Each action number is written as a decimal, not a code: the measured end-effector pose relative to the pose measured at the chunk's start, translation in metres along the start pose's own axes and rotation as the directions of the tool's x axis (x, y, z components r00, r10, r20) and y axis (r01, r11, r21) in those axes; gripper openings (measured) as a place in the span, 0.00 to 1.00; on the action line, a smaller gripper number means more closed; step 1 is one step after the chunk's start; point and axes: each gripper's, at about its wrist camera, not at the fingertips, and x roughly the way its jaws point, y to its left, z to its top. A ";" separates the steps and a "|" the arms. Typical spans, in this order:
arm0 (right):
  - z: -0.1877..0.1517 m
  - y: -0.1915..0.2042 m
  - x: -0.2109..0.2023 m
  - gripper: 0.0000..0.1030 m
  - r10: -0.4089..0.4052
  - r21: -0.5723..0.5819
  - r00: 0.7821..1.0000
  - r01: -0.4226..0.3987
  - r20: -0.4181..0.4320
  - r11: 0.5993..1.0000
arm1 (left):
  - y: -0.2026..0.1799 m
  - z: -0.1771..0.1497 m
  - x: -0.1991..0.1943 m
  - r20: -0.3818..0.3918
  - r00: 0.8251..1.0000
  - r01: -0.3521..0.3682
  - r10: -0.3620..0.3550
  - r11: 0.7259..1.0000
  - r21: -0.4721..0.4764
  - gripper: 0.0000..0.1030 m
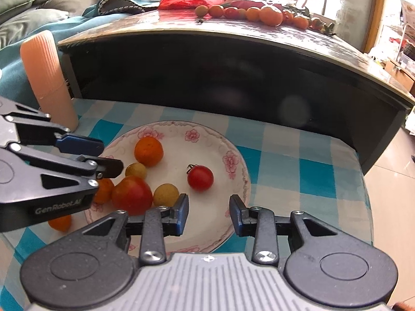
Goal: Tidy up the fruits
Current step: 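Open right gripper to drop cherry tomato into plate while left gripper releases brown fruit there, then withdraw both grippers from the plate back toward the remaining fruits, then close right gripper on red cherry tomato while left gripper closes on small brown fruit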
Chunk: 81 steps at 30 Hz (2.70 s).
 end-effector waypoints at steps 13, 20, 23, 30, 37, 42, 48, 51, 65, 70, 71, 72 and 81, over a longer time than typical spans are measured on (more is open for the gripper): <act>-0.006 0.005 -0.021 0.49 0.013 -0.009 1.000 -0.013 0.018 1.000 | -0.004 -0.005 -0.017 0.020 1.000 0.008 -0.008 1.000 0.006 0.37; -0.012 0.012 -0.037 0.49 0.032 0.002 0.999 -0.032 0.021 0.999 | -0.006 -0.011 -0.033 0.033 0.999 0.018 -0.018 1.000 0.003 0.38; -0.016 0.018 -0.043 0.49 0.037 -0.003 0.999 -0.037 0.021 0.999 | -0.006 -0.017 -0.040 0.036 0.999 0.015 -0.015 1.000 0.005 0.38; -0.033 0.038 -0.053 0.49 0.079 -0.027 0.997 -0.079 -0.006 0.997 | 0.000 -0.029 -0.050 0.033 0.999 0.015 -0.014 1.000 -0.013 0.38; -0.052 0.058 -0.055 0.49 0.111 -0.061 0.993 -0.114 -0.051 0.992 | 0.009 -0.049 -0.056 0.009 1.000 0.015 -0.015 1.000 -0.027 0.39; -0.060 0.070 -0.059 0.51 0.149 -0.078 0.987 -0.154 -0.066 0.985 | 0.012 -0.066 -0.063 -0.008 1.000 0.029 -0.029 0.999 -0.033 0.39; -0.069 0.083 -0.051 0.55 0.180 -0.134 0.979 -0.193 -0.100 0.972 | 0.013 -0.080 -0.073 -0.012 0.999 0.043 -0.044 0.999 -0.025 0.41; -0.070 0.085 -0.044 0.55 0.183 -0.145 0.977 -0.197 -0.108 0.970 | 0.015 -0.082 -0.073 -0.014 0.998 0.053 -0.054 0.998 -0.025 0.41; -0.074 0.097 -0.029 0.45 0.220 -0.178 0.967 -0.241 -0.126 0.954 | 0.017 -0.090 -0.064 -0.052 0.996 0.077 -0.077 0.997 -0.008 0.42; -0.077 0.097 -0.036 0.42 0.224 -0.195 0.965 -0.248 -0.138 0.949 | 0.012 -0.092 -0.060 -0.076 0.993 0.089 -0.088 0.996 0.016 0.45; -0.078 0.096 -0.037 0.42 0.222 -0.193 0.965 -0.247 -0.139 0.950 | 0.009 -0.093 -0.059 -0.081 0.992 0.096 -0.093 0.995 0.027 0.46; -0.079 0.094 -0.038 0.42 0.219 -0.190 0.965 -0.244 -0.142 0.951 | 0.006 -0.093 -0.058 -0.086 0.991 0.101 -0.097 0.994 0.038 0.47; -0.086 0.067 -0.049 0.42 0.177 -0.155 0.972 -0.200 -0.153 0.967 | -0.020 -0.096 -0.046 -0.125 0.984 0.143 -0.129 0.984 0.111 0.46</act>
